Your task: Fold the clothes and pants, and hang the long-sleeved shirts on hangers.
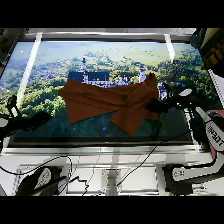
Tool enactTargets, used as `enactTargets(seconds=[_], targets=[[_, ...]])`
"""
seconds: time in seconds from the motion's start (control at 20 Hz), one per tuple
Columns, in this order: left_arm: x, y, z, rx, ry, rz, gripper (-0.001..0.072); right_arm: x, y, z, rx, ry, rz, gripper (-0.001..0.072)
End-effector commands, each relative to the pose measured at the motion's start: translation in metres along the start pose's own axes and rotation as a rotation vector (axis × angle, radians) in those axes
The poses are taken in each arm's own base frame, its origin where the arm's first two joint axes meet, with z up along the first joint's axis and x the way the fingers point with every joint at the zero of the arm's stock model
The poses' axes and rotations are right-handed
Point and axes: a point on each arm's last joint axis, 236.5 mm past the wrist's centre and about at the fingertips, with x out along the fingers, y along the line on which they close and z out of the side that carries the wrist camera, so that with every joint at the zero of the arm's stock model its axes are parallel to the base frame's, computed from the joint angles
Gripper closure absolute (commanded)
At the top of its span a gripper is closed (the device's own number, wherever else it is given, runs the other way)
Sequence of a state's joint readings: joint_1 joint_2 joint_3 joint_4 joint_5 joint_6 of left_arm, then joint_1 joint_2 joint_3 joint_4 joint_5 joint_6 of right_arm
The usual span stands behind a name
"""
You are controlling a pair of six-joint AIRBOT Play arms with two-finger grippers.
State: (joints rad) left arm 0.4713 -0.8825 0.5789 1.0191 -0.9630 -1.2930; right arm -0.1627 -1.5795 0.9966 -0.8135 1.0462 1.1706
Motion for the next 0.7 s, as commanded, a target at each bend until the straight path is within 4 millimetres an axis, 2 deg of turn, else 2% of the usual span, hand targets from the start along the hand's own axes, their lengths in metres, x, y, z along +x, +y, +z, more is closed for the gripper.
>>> enactTargets(seconds=[0.0,0.05,0.1,0.15,0.2,0.25,0.4,0.65], targets=[[0.000,-0.005,0.015,-0.029,-0.063,-0.022,0.0132,0.001,0.001,0.016,0.012,-0.074,0.005,0.0440],[0.000,-0.005,0.019,-0.032,-0.078,-0.021,0.0132,0.001,0.001,0.017,0.014,-0.075,0.004,0.0505],[-0.001,-0.004,0.021,-0.032,-0.090,-0.018,0.0132,0.001,0.001,0.013,0.027,-0.058,0.006,0.0514],[-0.001,-0.004,0.022,-0.032,-0.093,-0.017,0.0132,0.002,0.001,0.005,0.036,-0.026,0.003,0.0503],[-0.001,-0.004,0.022,-0.032,-0.093,-0.017,0.0132,0.002,-0.003,-0.002,0.031,0.005,-0.014,0.0427],[-0.001,-0.004,0.022,-0.032,-0.093,-0.017,0.0132,0.002,-0.010,-0.007,0.031,0.026,-0.043,0.0322],[-0.001,-0.003,0.022,-0.032,-0.095,-0.016,0.0132,-0.001,-0.026,-0.017,0.026,0.068,-0.107,0.0322],[-0.001,-0.003,0.022,-0.032,-0.095,-0.016,0.0132,0.000,-0.022,-0.016,0.036,0.062,-0.092,0.0323]])
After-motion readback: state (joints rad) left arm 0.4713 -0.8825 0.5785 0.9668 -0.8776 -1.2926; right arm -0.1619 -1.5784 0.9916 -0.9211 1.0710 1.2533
